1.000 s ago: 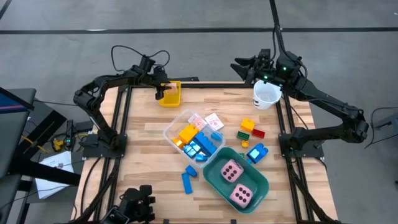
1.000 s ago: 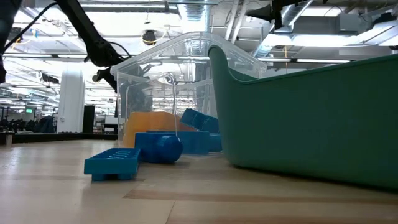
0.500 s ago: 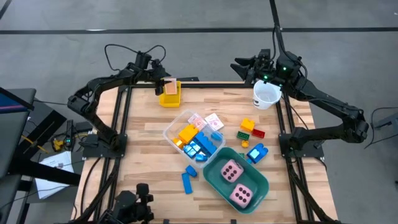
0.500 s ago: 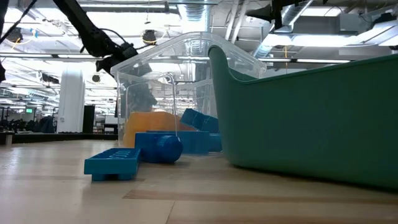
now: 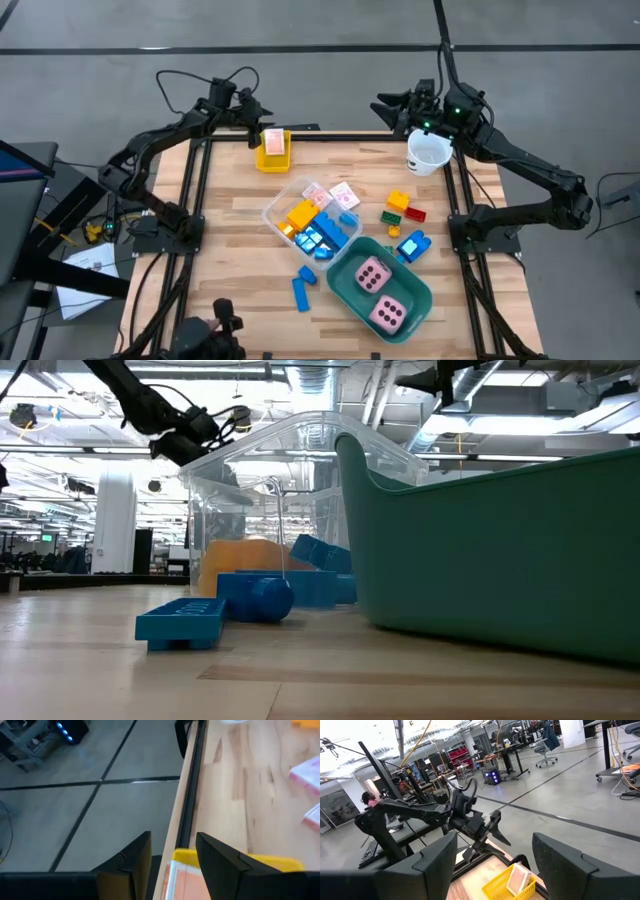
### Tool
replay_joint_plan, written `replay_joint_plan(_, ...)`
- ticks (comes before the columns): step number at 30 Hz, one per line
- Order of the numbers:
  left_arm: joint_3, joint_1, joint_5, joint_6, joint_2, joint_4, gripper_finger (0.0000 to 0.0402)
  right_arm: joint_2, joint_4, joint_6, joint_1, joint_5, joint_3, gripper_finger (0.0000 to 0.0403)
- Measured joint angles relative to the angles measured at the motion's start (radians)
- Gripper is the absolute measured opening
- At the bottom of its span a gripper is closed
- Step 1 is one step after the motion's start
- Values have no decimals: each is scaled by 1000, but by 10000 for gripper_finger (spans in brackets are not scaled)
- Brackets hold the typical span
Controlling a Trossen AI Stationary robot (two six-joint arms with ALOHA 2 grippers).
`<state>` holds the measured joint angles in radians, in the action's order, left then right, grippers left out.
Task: Pick & Place Toys
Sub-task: Put the pink deck of cards into the yellow bin
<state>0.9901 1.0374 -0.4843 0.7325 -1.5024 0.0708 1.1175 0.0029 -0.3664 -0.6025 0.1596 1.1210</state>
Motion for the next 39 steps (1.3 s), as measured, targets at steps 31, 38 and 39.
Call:
replay_joint_plan(31, 0, -164, 124, -391, 216, -148, 182, 216, -456, -261, 18, -2, 0, 249)
replay_joint_plan(38, 0, -164, 127, -484, 216, -145, 182, 406, -565, -300, 49, 125, 0, 249)
replay_joint_plan(39, 0, -165, 127, -494, 216, -145, 182, 433, -564, -299, 54, 161, 0, 249)
